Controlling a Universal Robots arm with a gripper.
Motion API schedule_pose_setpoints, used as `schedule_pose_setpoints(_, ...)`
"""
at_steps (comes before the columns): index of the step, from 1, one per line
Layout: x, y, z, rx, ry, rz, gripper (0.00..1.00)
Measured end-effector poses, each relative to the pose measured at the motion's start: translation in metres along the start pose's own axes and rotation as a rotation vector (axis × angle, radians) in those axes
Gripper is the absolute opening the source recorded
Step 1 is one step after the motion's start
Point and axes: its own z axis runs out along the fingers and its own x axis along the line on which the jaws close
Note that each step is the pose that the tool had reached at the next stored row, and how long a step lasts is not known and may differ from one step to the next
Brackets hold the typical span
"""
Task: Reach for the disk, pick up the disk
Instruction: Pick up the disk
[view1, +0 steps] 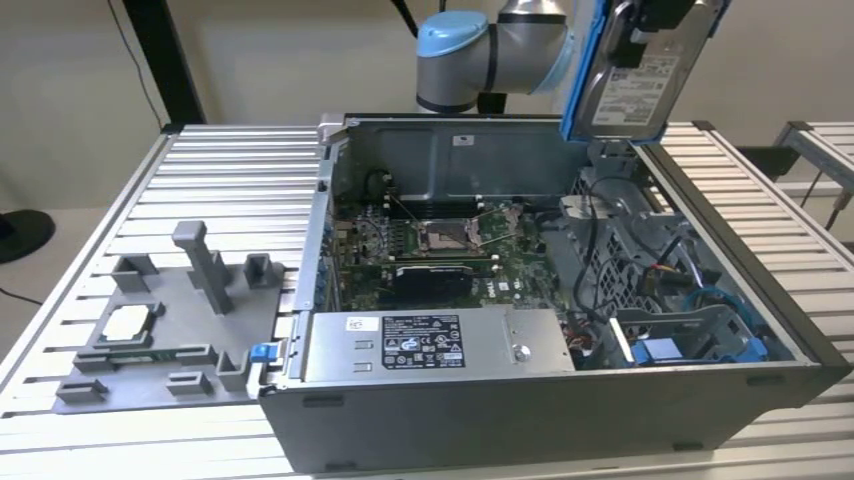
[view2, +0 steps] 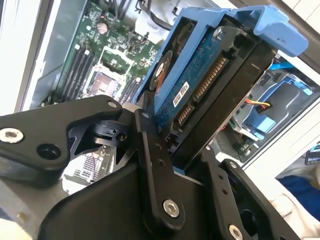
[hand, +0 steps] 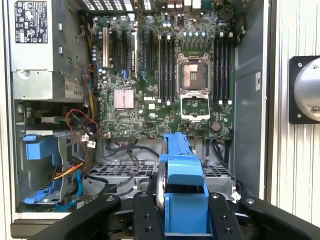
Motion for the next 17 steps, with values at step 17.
schedule_pose_setpoints(17,0.0681,-0.0021,0.0002,-0.001,-0.0304,-0.001,0.0)
